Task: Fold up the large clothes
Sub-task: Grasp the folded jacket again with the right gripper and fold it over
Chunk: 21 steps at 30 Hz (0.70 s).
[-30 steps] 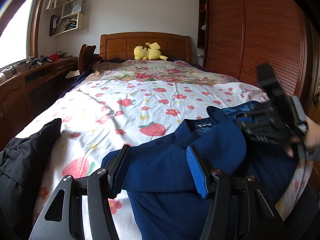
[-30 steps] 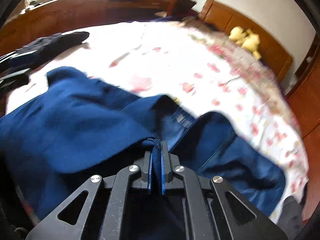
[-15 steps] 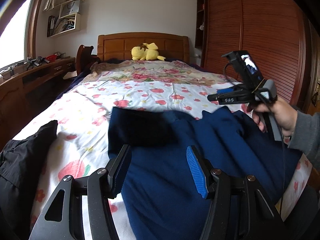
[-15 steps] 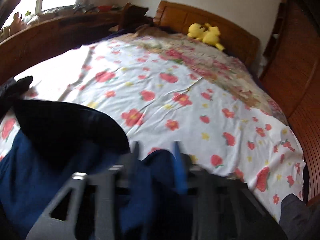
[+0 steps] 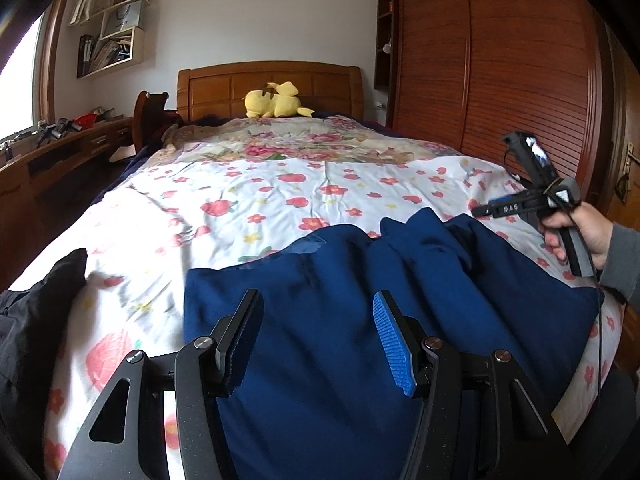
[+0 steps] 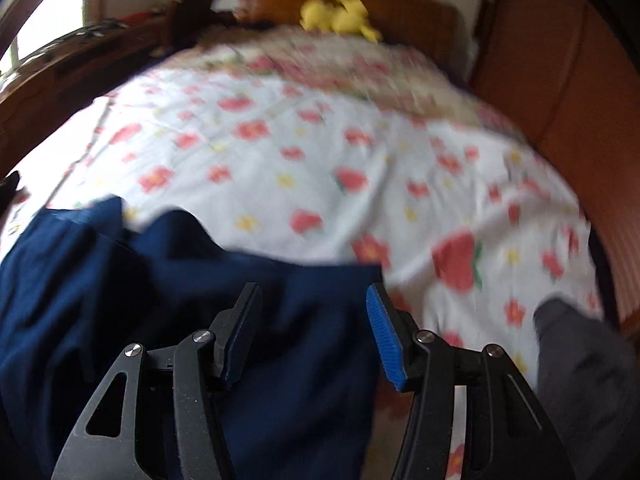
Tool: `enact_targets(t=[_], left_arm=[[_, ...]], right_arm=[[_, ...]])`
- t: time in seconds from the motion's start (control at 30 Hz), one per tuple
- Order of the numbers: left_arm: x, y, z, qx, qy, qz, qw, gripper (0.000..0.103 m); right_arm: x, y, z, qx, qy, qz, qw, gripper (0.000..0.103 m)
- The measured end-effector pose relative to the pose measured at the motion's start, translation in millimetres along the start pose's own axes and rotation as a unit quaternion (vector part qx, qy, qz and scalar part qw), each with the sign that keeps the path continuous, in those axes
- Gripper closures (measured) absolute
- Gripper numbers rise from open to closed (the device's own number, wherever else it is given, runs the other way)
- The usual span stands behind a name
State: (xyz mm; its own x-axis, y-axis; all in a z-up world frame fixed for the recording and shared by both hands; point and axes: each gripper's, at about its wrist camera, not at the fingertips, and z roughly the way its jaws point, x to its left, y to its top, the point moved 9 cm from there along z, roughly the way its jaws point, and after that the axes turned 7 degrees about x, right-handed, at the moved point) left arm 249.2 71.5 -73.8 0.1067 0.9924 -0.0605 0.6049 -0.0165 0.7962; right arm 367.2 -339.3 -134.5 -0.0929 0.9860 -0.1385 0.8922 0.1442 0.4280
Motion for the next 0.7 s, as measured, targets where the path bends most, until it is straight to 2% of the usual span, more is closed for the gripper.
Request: enact_targets(t=[0.23,0.27,0.3,0.37,0.43,0.5,0.53,0.57,0.63,0.7], left_arm=[[-1.3,-3.3,12.4,0.021,0.003,0.008,0.9997,0.044],[-2.9,-2.4,14.1,0.023,0.003,0.009,0.9997,0.044],[-2.5,-2.7,14.8,0.026,0.004,0.009,0.9996,0.044],[-1.5,-2.9,16.2,0.03,0.005,0.009,0.9995,0.044],[0.0,-3.0,17.3,0.035,0.006,0.007,0.9993,0.044],[-1.2,-2.7,16.9,0.038,0.006,0.006,0.9992,0.044],[-1.5,-2.5,17.5,0.039,0.007,0.006,0.9992,0.044],[-2.0,-2.0,18.4,0.04,0.007,0.006,0.9992,0.044],[-2.7,-1.9,18.8,0.041,0.007,0.005,0.9991,0.044],[-3.9,-1.7,18.8,0.041,0.007,0.005,0.9991,0.044]], right_arm=[[-34.6,-13.2,48.1,0.058,0.033,0.077,0.995,0.047],[-35.4,-13.7,52.7,0.065,0.039,0.081,0.994,0.05],[-34.8,-14.0,55.9,0.069,0.046,0.082,0.993,0.055],[-29.7,-12.0,56.4,0.067,0.064,0.074,0.993,0.086],[-22.9,-7.6,47.5,0.046,0.067,0.046,0.996,0.097],[-20.6,1.0,26.1,0.001,0.067,0.028,0.997,0.099],[-24.1,7.6,10.9,-0.032,0.058,0.03,0.997,0.1],[-35.8,12.8,-2.9,-0.058,0.025,0.045,0.997,0.1],[-62.0,14.4,-8.0,-0.053,-0.031,0.088,0.994,0.1],[-69.1,11.5,-0.5,-0.029,-0.031,0.099,0.994,0.1]])
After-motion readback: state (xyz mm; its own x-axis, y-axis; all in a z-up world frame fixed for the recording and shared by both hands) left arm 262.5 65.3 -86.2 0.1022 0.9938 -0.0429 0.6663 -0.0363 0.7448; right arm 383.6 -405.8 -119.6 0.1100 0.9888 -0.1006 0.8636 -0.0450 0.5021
